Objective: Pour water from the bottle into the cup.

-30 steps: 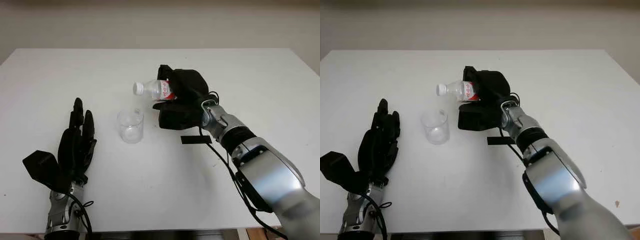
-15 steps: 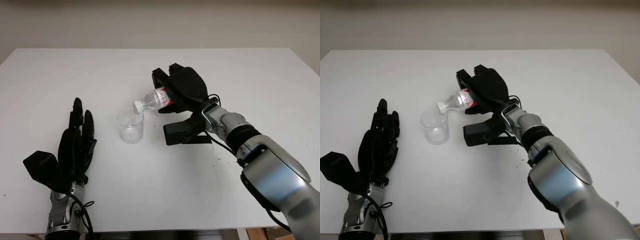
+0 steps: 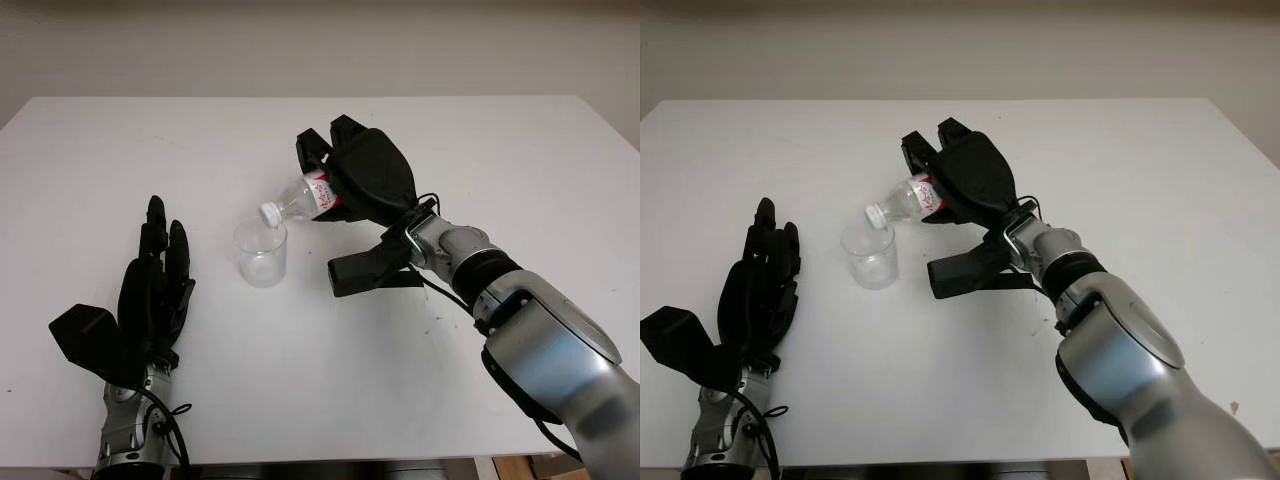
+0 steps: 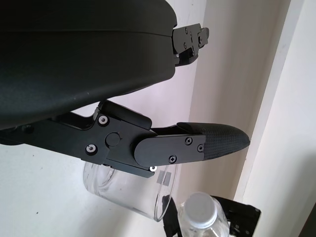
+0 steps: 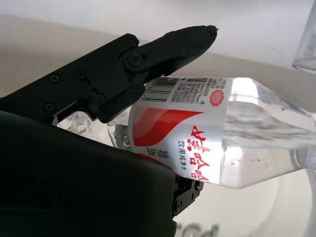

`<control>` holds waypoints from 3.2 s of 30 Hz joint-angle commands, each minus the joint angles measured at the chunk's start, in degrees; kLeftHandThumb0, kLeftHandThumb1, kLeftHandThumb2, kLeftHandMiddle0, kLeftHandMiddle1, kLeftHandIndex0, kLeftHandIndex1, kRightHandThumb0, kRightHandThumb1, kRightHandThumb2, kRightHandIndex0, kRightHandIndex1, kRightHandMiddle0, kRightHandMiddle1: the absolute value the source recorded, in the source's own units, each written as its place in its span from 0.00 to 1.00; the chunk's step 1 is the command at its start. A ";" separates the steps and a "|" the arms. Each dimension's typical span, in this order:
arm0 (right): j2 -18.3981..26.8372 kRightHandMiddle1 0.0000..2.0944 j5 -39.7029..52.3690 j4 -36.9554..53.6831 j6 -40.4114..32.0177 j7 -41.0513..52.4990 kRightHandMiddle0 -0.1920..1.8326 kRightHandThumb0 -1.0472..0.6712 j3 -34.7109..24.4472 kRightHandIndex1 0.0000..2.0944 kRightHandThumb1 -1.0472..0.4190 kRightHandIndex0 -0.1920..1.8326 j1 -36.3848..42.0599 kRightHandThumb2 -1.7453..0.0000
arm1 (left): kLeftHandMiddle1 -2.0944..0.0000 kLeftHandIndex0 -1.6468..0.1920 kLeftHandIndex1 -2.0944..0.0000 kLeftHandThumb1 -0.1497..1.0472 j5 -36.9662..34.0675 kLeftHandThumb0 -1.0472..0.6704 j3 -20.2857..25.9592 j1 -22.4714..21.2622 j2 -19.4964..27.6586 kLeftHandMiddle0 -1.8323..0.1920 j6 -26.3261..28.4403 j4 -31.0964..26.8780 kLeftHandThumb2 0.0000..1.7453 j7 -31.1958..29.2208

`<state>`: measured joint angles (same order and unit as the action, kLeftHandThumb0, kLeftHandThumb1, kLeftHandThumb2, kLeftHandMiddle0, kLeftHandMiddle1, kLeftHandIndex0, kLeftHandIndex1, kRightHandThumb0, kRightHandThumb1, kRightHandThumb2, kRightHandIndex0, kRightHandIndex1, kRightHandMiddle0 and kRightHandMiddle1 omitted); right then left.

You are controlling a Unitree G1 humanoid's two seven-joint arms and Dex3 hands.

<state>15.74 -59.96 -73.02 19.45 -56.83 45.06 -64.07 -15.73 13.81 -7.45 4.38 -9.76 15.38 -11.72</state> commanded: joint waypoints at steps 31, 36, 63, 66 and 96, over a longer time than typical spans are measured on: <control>-0.51 0.95 -1.62 0.56 -2.90 -6.04 0.32 0.30 2.71 1.00 0.00 0.64 -3.11 0.94 | 0.98 1.00 0.98 1.00 -0.46 0.16 -0.33 1.82 -1.81 1.00 -0.32 3.87 0.26 -0.37; -1.62 1.00 8.49 0.38 3.14 0.40 0.55 0.35 -5.19 1.00 0.00 0.70 -1.52 0.86 | 0.98 1.00 0.98 1.00 -0.58 0.16 -0.31 1.51 -1.57 1.00 -0.16 4.08 0.26 -0.81; -6.26 1.00 62.58 23.38 -6.44 61.63 0.54 0.37 -45.61 1.00 0.00 0.76 20.33 0.73 | 0.98 0.99 0.98 1.00 0.05 0.17 -0.87 1.46 -0.90 1.00 1.28 3.10 0.27 -0.94; -6.65 1.00 65.88 30.92 -13.81 64.09 0.55 0.36 -47.42 1.00 0.00 0.77 23.69 0.73 | 0.98 0.99 0.98 1.00 -0.27 0.17 -0.79 1.44 -1.01 1.00 1.24 3.23 0.27 -1.21; -7.21 1.00 61.10 49.01 -17.00 65.45 0.52 0.35 -46.63 1.00 0.00 0.73 40.84 0.73 | 0.98 1.00 0.98 1.00 -0.25 0.17 -1.02 2.87 -0.70 1.00 1.32 2.15 0.29 -1.61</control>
<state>9.11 0.77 -23.93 1.46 8.48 -1.65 -23.13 -15.72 12.82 -7.23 4.32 -9.26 15.58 -13.25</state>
